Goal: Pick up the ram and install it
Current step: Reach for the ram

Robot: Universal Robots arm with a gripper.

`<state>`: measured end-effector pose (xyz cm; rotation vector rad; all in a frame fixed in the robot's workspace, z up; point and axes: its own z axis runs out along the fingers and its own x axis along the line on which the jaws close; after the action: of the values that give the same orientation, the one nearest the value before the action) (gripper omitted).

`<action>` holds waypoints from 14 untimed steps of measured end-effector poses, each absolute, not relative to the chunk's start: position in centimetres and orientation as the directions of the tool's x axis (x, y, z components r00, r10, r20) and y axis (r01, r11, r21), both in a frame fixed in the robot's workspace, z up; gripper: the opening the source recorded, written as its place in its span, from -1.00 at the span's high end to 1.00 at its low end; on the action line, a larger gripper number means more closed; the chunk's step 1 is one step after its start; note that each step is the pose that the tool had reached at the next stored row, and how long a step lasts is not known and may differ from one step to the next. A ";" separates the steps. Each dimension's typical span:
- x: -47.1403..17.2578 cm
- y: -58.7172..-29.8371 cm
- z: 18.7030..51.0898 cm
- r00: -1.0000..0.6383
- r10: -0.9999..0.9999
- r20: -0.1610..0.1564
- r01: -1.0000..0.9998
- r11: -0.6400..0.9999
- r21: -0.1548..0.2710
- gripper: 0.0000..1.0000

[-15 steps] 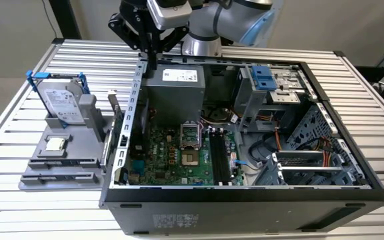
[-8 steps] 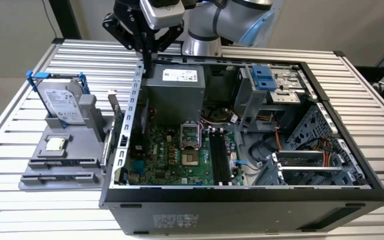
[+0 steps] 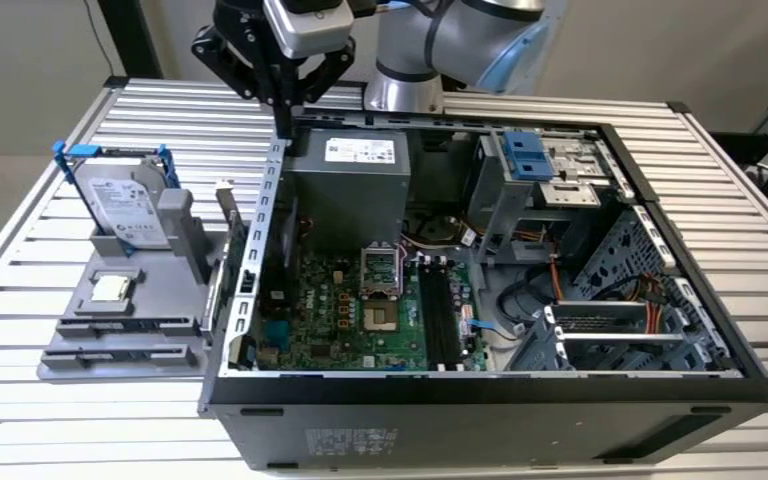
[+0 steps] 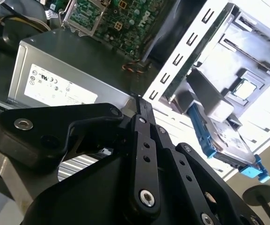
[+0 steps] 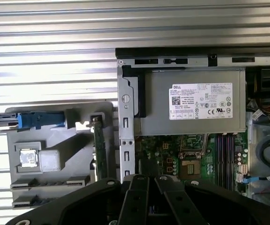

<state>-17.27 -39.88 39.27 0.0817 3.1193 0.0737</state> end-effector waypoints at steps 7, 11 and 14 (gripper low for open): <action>-18.2 -39.9 39.3 -0.999 0.046 -0.019 0.045 0.998 0.048 1.00; -18.6 -39.9 39.3 -0.999 0.042 -0.019 0.041 0.998 0.048 1.00; -19.0 -39.9 39.3 -0.999 0.039 -0.019 0.038 0.998 0.048 1.00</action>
<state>-19.00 -39.88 39.27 0.0595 3.1201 0.0739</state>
